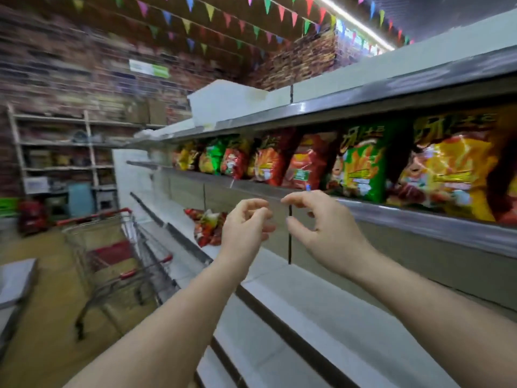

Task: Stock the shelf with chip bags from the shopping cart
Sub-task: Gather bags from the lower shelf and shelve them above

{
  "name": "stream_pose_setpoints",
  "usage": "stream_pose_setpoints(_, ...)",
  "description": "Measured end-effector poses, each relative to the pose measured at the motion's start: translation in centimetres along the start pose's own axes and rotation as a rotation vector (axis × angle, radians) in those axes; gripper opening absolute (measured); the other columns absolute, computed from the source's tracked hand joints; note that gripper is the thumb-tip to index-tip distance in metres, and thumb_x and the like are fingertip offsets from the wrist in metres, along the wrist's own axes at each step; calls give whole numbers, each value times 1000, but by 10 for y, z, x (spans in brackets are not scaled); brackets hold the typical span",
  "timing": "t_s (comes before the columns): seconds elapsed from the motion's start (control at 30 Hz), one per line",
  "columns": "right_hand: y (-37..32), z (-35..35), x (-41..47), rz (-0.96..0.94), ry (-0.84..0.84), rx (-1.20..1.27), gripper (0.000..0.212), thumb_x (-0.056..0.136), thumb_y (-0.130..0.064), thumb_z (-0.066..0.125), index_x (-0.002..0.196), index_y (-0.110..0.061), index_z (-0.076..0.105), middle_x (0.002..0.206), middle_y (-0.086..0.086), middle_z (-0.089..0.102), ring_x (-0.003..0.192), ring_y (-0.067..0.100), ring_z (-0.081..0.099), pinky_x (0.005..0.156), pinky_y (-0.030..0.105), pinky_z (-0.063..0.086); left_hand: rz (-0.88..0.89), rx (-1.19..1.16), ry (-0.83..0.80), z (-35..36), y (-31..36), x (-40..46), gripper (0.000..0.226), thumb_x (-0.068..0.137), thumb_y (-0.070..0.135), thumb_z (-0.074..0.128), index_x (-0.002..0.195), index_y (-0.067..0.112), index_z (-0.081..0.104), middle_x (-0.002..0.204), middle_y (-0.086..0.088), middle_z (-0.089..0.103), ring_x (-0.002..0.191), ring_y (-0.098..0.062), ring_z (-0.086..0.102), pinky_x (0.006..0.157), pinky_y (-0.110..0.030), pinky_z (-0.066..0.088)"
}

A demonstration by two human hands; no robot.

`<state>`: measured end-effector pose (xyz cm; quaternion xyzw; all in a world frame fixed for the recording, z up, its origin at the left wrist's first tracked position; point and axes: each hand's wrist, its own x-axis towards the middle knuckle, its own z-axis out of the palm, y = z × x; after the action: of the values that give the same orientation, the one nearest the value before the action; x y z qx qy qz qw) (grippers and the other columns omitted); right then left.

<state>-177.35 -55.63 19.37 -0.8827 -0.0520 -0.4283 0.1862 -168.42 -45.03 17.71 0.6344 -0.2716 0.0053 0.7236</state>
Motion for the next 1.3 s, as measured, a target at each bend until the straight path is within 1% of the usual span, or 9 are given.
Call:
stream_pose_setpoints(0.1, 5, 52, 15, 8, -79, 48, 29, 88, -14, 56, 116, -18, 61, 116, -3, 58, 99, 2, 46, 74, 2, 29, -66, 57, 103, -41, -26, 14, 17, 92, 5, 50, 88, 20, 58, 87, -9, 64, 73, -20, 64, 62, -28, 48)
stream_pose_setpoints(0.17, 12, 85, 25, 22, -117, 87, 28, 88, -16, 56, 115, -19, 61, 116, -4, 58, 100, 4, 49, 74, 7, 30, -103, 87, 148, -63, -43, 22, 14, 93, 8, 50, 91, 19, 57, 89, -9, 64, 72, -17, 62, 63, -26, 45)
stream_pose_setpoints(0.3, 32, 149, 48, 18, -187, 154, 28, 90, -16, 55, 116, -19, 61, 115, -4, 57, 94, 1, 43, 71, 8, 29, -153, 149, 235, -97, -72, 48, 10, 96, 11, 50, 95, 18, 57, 93, -7, 63, 74, -15, 60, 63, -23, 46)
stream_pose_setpoints(0.4, 59, 194, 68, 28, -244, 177, 30, 90, -19, 53, 120, -22, 59, 117, -5, 56, 96, 2, 44, 72, 12, 31, -174, 176, 300, -112, -95, 82, 11, 97, 13, 50, 92, 20, 57, 89, -5, 64, 72, -14, 61, 71, -29, 48)
stream_pose_setpoints(0.57, 113, 257, 105, 107, -331, 233, 31, 92, -25, 53, 122, -22, 57, 121, -4, 55, 102, 5, 46, 80, 18, 32, -228, 213, 353, -121, -136, 148, 11, 98, 16, 48, 102, 16, 58, 104, -11, 65, 86, -21, 63, 76, -31, 50)
stream_pose_setpoints(0.8, 157, 334, 154, 246, -391, 301, 27, 91, -24, 55, 117, -20, 61, 120, -1, 59, 110, 14, 51, 88, 26, 40, -284, 242, 355, -140, -180, 208, 10, 96, 16, 49, 93, 22, 56, 104, -10, 64, 84, -19, 61, 72, -29, 48)
stream_pose_setpoints(1.03, 175, 409, 187, 296, -430, 339, 29, 91, -27, 56, 118, -17, 61, 119, -2, 61, 107, 16, 55, 84, 24, 40, -348, 229, 359, -181, -231, 268, 16, 98, 19, 47, 111, 14, 57, 105, -7, 64, 79, -13, 59, 67, -25, 46)
stream_pose_setpoints(1.23, 184, 497, 229, 364, -416, 307, 32, 90, -27, 58, 120, -16, 60, 116, 0, 62, 97, 10, 53, 83, 25, 42, -373, 202, 247, -237, -279, 345, 15, 99, 23, 48, 108, 15, 57, 104, -9, 63, 84, -17, 60, 70, -27, 47)
stream_pose_setpoints(1.3, 186, 531, 249, 420, -393, 308, 32, 89, -27, 59, 119, -16, 60, 117, 0, 62, 101, 13, 55, 87, 28, 45, -370, 191, 194, -260, -293, 376, 15, 99, 24, 48, 108, 15, 57, 101, -7, 63, 84, -17, 59, 69, -26, 47)
